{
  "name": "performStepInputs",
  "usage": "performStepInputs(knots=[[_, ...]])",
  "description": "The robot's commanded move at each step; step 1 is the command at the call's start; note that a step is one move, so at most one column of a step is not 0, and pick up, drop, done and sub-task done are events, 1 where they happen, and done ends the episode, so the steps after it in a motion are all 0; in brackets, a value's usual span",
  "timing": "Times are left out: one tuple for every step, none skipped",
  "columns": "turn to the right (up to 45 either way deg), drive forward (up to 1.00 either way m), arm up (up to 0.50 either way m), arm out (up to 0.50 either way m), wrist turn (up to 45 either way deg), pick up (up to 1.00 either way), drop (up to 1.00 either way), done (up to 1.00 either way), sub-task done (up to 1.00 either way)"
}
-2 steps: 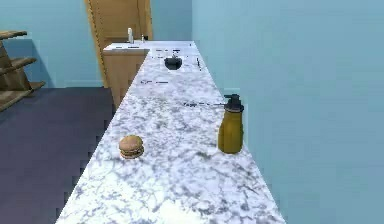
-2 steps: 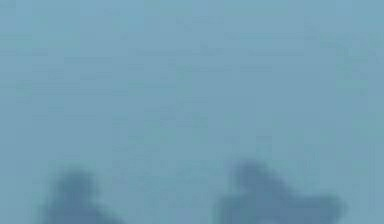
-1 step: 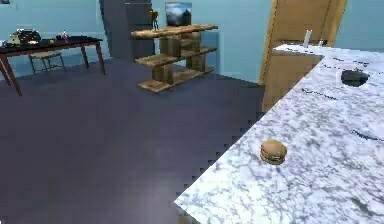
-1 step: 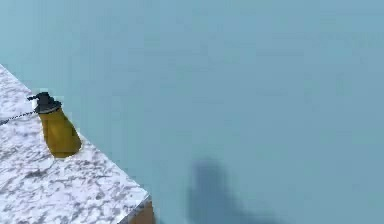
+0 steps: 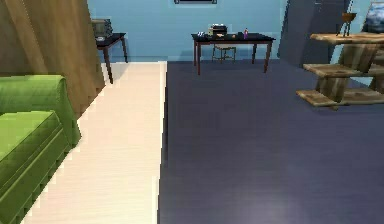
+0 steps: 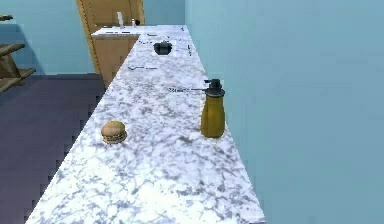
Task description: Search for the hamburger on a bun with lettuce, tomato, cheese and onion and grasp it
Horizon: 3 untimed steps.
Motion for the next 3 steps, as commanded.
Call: performStepInputs(knots=[[-18.0,0.0,0.0,0.0,0.0,0.0,0.0,0.0,0.0],[0.0,0.0,0.5,0.0,0.0,0.0,0.0,0.0,0.0],[0.0,0.0,0.38,0.0,0.0,0.0,0.0,0.0,0.0]])
